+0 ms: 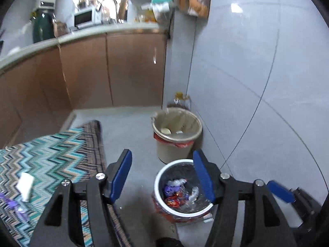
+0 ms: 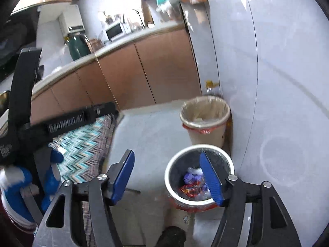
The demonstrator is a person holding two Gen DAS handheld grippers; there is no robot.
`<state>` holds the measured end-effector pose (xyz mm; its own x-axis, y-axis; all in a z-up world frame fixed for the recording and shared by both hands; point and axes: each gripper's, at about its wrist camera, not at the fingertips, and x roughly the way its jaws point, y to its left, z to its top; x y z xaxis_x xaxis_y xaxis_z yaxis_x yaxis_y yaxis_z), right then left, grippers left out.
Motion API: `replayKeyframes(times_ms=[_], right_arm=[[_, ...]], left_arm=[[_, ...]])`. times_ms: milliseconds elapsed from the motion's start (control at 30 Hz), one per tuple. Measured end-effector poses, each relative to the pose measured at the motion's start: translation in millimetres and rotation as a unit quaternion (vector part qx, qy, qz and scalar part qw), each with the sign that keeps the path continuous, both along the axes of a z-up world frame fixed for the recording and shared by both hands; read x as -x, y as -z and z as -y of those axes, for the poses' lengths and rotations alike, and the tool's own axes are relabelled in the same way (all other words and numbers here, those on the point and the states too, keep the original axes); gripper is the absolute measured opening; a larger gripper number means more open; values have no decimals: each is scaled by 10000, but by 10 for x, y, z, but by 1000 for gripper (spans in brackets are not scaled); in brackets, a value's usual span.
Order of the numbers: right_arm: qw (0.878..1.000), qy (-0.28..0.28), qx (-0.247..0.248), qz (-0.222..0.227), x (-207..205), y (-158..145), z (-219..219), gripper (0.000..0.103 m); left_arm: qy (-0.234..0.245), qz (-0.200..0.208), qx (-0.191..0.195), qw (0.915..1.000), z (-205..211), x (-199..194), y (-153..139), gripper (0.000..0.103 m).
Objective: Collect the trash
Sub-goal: 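Move both tools back over the purple glove and white tissue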
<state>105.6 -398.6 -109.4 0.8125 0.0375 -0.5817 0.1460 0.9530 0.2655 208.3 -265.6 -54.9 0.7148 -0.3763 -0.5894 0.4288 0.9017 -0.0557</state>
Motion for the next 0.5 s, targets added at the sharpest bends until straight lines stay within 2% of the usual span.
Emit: replayKeyframes(times_ms=[267,500], right_arm=[[9979,-67,228,602,419,-623,-489,73],[9940,-399,459,914,612,-924,-951,77]], left_arm=[[-489,523,-4,9974,-694,579,-267,66],[-1004,875,13,9911,-1335,941,-438,67]])
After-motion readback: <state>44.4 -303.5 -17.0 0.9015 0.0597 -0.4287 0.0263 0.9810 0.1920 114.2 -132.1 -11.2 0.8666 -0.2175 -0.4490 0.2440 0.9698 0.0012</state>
